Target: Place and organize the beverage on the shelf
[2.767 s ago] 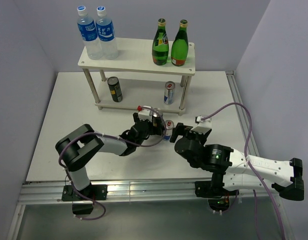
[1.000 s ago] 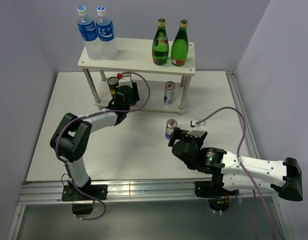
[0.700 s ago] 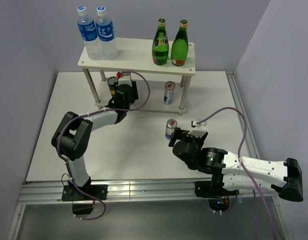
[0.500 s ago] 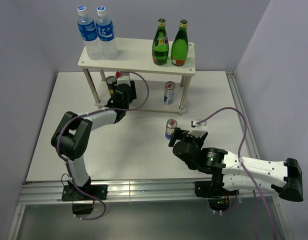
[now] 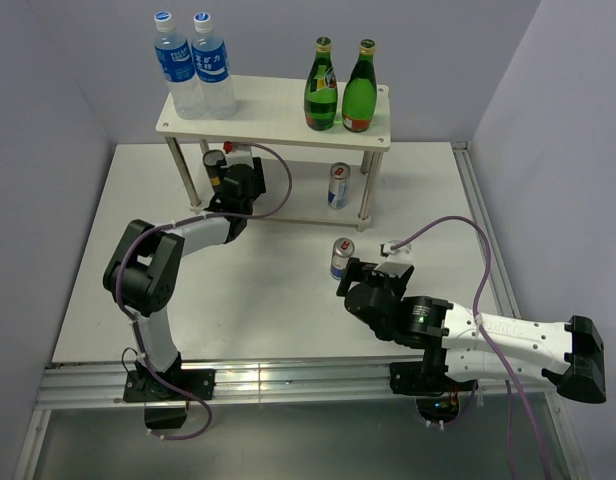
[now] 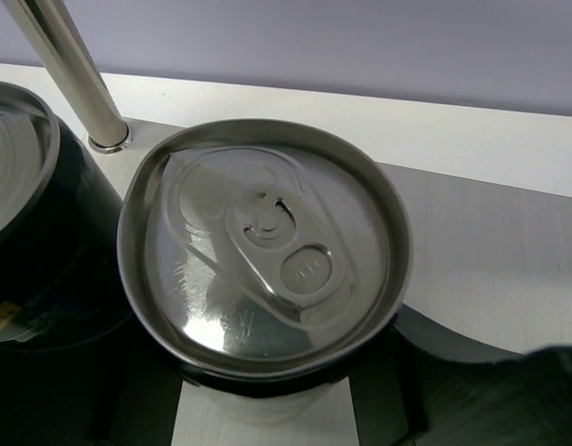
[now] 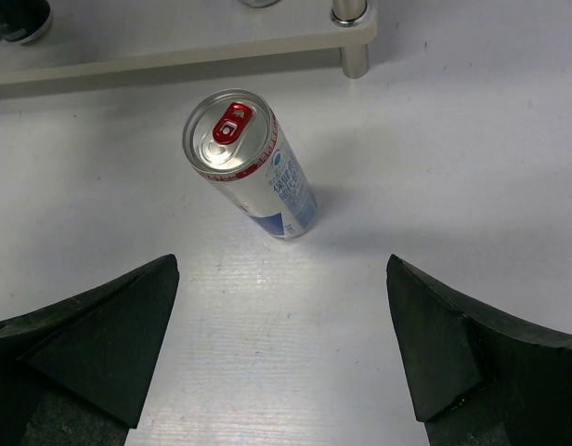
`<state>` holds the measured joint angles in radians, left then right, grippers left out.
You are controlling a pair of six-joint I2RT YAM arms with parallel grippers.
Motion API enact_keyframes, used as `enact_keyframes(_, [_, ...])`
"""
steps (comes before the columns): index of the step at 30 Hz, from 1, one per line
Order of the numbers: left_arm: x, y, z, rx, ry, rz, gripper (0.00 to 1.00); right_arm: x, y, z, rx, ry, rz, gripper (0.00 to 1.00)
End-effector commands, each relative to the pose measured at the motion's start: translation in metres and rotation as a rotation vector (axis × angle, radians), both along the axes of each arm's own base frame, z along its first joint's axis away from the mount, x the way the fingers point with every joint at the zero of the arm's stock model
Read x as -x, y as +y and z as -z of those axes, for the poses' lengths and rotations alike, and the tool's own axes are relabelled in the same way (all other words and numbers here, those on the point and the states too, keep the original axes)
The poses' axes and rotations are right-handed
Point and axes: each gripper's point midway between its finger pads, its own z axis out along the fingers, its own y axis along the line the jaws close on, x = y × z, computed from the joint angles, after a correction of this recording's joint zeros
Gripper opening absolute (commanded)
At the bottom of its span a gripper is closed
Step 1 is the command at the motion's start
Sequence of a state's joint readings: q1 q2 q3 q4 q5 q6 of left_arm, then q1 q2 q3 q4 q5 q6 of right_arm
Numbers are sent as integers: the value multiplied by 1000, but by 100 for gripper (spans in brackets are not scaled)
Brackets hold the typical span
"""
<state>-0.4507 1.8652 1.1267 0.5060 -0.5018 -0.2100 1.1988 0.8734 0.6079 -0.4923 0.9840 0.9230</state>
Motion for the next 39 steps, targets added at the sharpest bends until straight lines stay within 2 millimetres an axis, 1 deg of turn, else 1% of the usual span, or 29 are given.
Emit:
enact_keyframes(1, [-15, 12, -38, 37, -110, -48, 46, -1, -2, 2, -18, -6, 20, 100])
enact_keyframes(3, [-14, 12, -38, 41, -113, -46, 71, -1, -3, 2, -20, -7, 24, 100])
enact_keyframes(4, [-13, 11, -38, 43, -111, -40, 76, -1, -4, 2, -20, -6, 25, 100])
enact_keyframes(6, [-12, 10, -37, 49, -107, -36, 83, -1, -5, 2, -24, -6, 28, 100])
enact_keyframes(8, [-10, 10, -36, 57, -103, -36, 85, -1, -6, 2, -27, -6, 29, 100])
enact_keyframes(9, [-7, 10, -33, 59, -96, -34, 86, 0, -7, 3, -26, -5, 30, 100])
enact_keyframes(11, [-3, 9, -35, 71, -105, -32, 87, 0, -7, 2, -33, -5, 32, 100])
enact_keyframes(13, [2, 8, -32, 70, -96, -27, 86, 1, -9, 2, -35, -3, 31, 100])
enact_keyframes(17, [10, -1, -32, 67, -94, -16, 84, 3, -11, 2, -47, 0, 34, 100])
enact_keyframes(22, [20, -9, -25, 65, -76, -11, 84, 5, -16, 1, -62, 3, 39, 100])
enact_keyframes(26, [32, -14, -22, 71, -68, -7, 84, 7, -19, 0, -78, 4, 43, 100])
enact_keyframes(28, [39, -16, -17, 63, -57, -14, 84, 8, -21, -1, -79, 4, 42, 100])
enact_keyframes(31, [50, -15, -12, 56, -46, -32, 86, 9, -22, 0, -78, 11, 40, 99])
enact_keyframes(36, [68, -6, -6, 70, -29, -58, 86, 11, -23, 4, -85, 23, 38, 99])
enact_keyframes(37, [72, -5, -9, 78, -32, -61, 87, 12, -22, 3, -91, 25, 36, 99])
enact_keyframes(38, [78, -1, -1, 69, -14, -65, 86, 12, -23, 4, -92, 26, 37, 99])
enact_keyframes(39, [83, 0, 0, 81, -12, -73, 86, 12, -23, 4, -93, 26, 36, 99])
